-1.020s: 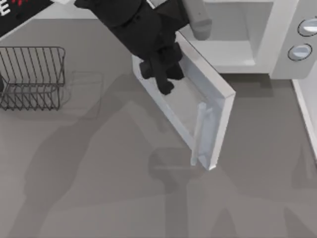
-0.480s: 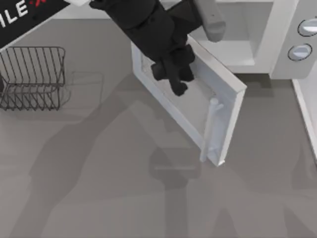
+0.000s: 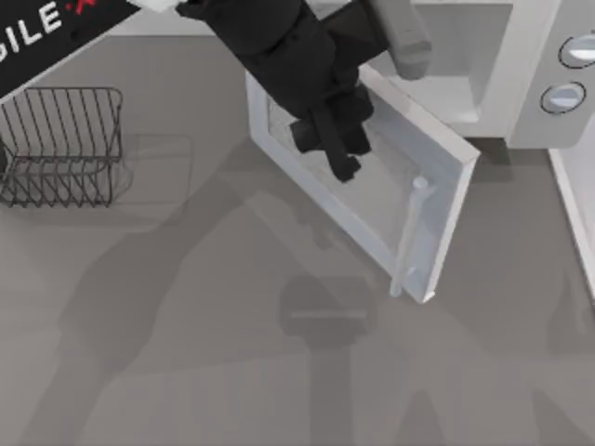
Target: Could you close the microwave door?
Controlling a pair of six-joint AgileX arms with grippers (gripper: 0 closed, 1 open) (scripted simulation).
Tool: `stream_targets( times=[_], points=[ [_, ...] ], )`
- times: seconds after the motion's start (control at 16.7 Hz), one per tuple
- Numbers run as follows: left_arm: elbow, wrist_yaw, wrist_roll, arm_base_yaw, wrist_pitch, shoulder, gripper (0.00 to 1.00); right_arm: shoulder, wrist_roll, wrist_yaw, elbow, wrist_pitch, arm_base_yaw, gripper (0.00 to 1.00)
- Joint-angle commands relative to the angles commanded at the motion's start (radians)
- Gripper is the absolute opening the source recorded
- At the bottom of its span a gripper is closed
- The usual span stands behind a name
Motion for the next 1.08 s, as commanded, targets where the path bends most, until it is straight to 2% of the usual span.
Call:
stream_targets(
  times=[0.36,0.66,0.96,1.08],
  points=[
    [-0.003,0.001,-0.039,-0.029,-0.041,0.05,0.0,0.0,0.0,0.0,0.0,0.0,0.0,1.0],
    [0.075,-0.016,-0.033,-0.033,0.003,0.045,0.0,0.0,0.0,0.0,0.0,0.0,0.0,1.0],
    [0.073,-0.018,-0.032,-0.032,0.002,0.045,0.0,0.0,0.0,0.0,0.0,0.0,0.0,1.0],
    [0.071,-0.047,-0.024,-0.063,0.003,0.053,0.0,0.0,0.0,0.0,0.0,0.0,0.0,1.0]
  ],
)
